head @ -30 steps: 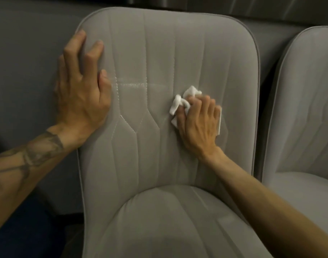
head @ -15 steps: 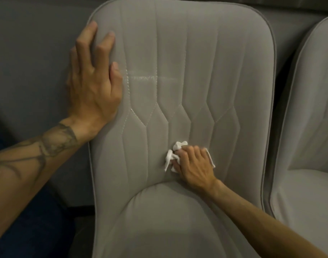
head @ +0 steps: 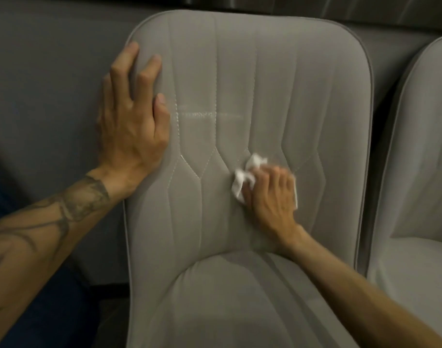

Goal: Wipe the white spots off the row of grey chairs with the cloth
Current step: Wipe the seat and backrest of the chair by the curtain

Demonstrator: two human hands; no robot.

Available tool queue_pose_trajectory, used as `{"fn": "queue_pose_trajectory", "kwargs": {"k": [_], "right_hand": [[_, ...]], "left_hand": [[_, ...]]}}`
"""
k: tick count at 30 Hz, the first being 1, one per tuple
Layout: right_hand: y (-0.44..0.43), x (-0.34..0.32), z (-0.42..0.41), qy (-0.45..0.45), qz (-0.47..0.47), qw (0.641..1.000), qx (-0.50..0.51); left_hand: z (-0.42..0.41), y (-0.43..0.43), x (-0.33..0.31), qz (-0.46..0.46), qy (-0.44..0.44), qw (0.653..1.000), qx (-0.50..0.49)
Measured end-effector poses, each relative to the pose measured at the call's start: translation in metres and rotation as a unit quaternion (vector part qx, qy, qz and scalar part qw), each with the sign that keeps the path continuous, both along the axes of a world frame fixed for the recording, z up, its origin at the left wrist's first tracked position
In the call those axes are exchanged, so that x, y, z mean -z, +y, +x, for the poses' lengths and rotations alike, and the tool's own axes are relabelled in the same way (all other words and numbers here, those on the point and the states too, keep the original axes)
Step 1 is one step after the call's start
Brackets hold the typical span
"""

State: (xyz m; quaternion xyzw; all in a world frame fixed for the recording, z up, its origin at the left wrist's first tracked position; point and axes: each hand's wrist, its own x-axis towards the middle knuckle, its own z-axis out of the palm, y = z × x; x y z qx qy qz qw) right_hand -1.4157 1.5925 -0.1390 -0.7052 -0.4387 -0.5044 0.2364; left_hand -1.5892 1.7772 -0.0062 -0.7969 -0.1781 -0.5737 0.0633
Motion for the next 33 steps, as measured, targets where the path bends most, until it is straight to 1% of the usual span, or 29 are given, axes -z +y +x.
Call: {"fn": "queue_pose_trajectory", "kwargs": {"k": [3,5,6,9,11,13,16,17,18,20,21,22,23,25,26,27,28,30,31,32,33], "right_hand": [[0.027,-0.080,0.006,0.028,0.109,0.993,0.031],[0.041,-0.104,-0.002,0.071,0.153,0.985,0.039],[0.045,-0.104,-0.009,0.083,0.156,0.984,0.035],[0.042,-0.088,-0.027,0.058,0.100,0.993,0.007],[0.039,-0.099,-0.021,0.034,0.078,0.996,-0.001],[0.045,-0.122,-0.012,0.028,0.096,0.995,0.009],[0.056,-0.131,-0.019,0.063,0.141,0.988,0.024],[0.058,-0.124,-0.026,0.058,0.129,0.990,0.013],[0.057,-0.115,-0.030,0.039,0.094,0.995,-0.006],[0.048,-0.112,-0.029,-0.029,0.011,0.999,-0.040],[0.046,-0.122,-0.020,-0.053,0.001,0.998,-0.036],[0.046,-0.137,-0.010,-0.058,0.016,0.998,-0.019],[0.049,-0.153,-0.002,-0.050,0.051,0.997,0.004],[0.058,-0.175,0.003,0.007,0.125,0.991,0.045],[0.062,-0.173,-0.003,0.028,0.147,0.987,0.057],[0.066,-0.164,-0.012,0.031,0.149,0.987,0.057],[0.068,-0.150,-0.022,0.022,0.126,0.991,0.043],[0.062,-0.125,-0.037,-0.015,0.033,0.999,-0.009],[0.057,-0.124,-0.037,-0.032,-0.005,0.999,-0.034],[0.056,-0.131,-0.030,-0.045,-0.017,0.998,-0.043],[0.056,-0.143,-0.021,-0.049,-0.007,0.998,-0.034]], "left_hand": [[0.001,0.002,0.001,-0.002,-0.003,1.000,0.004],[0.001,0.003,0.001,-0.003,-0.003,1.000,0.007],[0.001,0.003,0.001,-0.003,-0.002,1.000,0.008],[0.001,0.001,0.001,-0.008,0.000,1.000,0.007],[0.001,0.000,0.000,-0.014,0.003,1.000,0.007],[0.000,0.000,0.000,-0.014,0.004,1.000,0.007],[0.001,0.002,0.001,-0.007,0.002,1.000,0.007],[0.001,0.002,0.001,-0.006,0.001,1.000,0.005],[0.001,0.002,0.001,-0.005,0.000,1.000,0.003],[0.001,0.001,0.000,-0.006,0.001,1.000,0.002],[0.000,0.000,0.000,-0.006,0.002,1.000,0.002],[0.000,0.000,0.000,-0.006,0.002,1.000,0.002],[0.000,0.001,0.000,-0.008,0.000,1.000,0.004],[0.000,0.001,0.000,-0.011,-0.002,1.000,0.007],[0.000,0.001,0.000,-0.012,-0.002,1.000,0.008],[-0.001,0.001,0.000,-0.012,-0.002,1.000,0.009],[-0.001,0.001,0.000,-0.011,-0.002,1.000,0.011],[-0.002,0.001,-0.002,-0.012,-0.001,1.000,0.019],[-0.002,0.001,-0.002,-0.014,-0.001,1.000,0.020],[-0.003,0.002,-0.002,-0.016,0.000,1.000,0.020],[-0.002,0.002,-0.002,-0.017,0.000,1.000,0.022]]}}
